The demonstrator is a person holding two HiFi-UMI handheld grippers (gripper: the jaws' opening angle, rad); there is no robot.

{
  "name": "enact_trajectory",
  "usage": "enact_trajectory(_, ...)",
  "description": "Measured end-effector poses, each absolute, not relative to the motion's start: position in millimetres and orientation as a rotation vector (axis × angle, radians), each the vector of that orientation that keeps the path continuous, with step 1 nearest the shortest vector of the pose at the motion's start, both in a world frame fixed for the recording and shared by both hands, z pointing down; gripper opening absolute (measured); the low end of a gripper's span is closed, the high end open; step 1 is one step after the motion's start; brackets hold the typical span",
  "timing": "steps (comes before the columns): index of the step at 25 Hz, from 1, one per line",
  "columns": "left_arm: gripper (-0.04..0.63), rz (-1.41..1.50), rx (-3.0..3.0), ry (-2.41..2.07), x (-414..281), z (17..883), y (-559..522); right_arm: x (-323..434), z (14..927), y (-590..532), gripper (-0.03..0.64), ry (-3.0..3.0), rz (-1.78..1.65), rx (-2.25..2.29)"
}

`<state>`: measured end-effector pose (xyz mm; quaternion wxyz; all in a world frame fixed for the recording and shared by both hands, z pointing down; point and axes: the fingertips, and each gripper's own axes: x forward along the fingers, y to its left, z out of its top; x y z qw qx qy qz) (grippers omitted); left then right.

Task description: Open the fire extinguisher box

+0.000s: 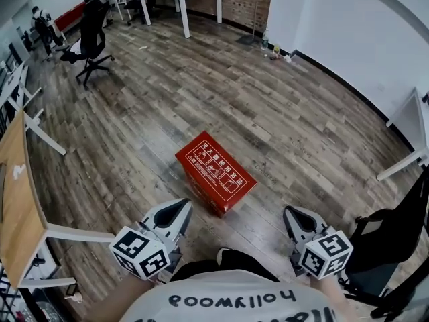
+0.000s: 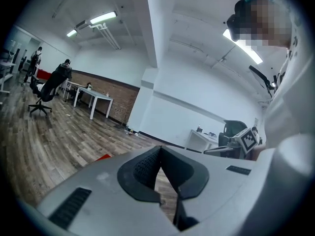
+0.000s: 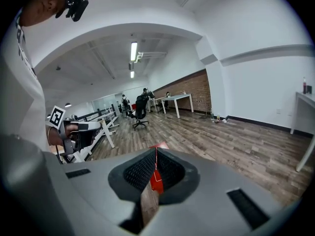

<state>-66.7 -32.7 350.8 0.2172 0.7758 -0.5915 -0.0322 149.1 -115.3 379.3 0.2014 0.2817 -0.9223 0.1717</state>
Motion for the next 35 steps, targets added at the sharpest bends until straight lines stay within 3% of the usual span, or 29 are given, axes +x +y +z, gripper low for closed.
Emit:
enact_trajectory(15, 0.006, -0.023, 2.078, -1.582, -97, 381, -74, 106, 421, -154, 0.009, -2.507, 0.620, 0.745)
enact_trajectory(31, 0.006, 0.250, 2.190, -1.374, -224, 450, -187, 38, 504, -202, 0.012, -2.316, 0.898, 0.932)
enact_trajectory(33, 0.008, 0.290, 2.193, -1.332, -235, 468, -202, 32, 519, -204, 0.044, -2.277, 0.950, 0.948)
enact_trajectory(35, 0.008, 0.331, 2.195, -1.300, -245, 489, -216, 27, 536, -203, 0.145, -2.240, 1.025, 0.942)
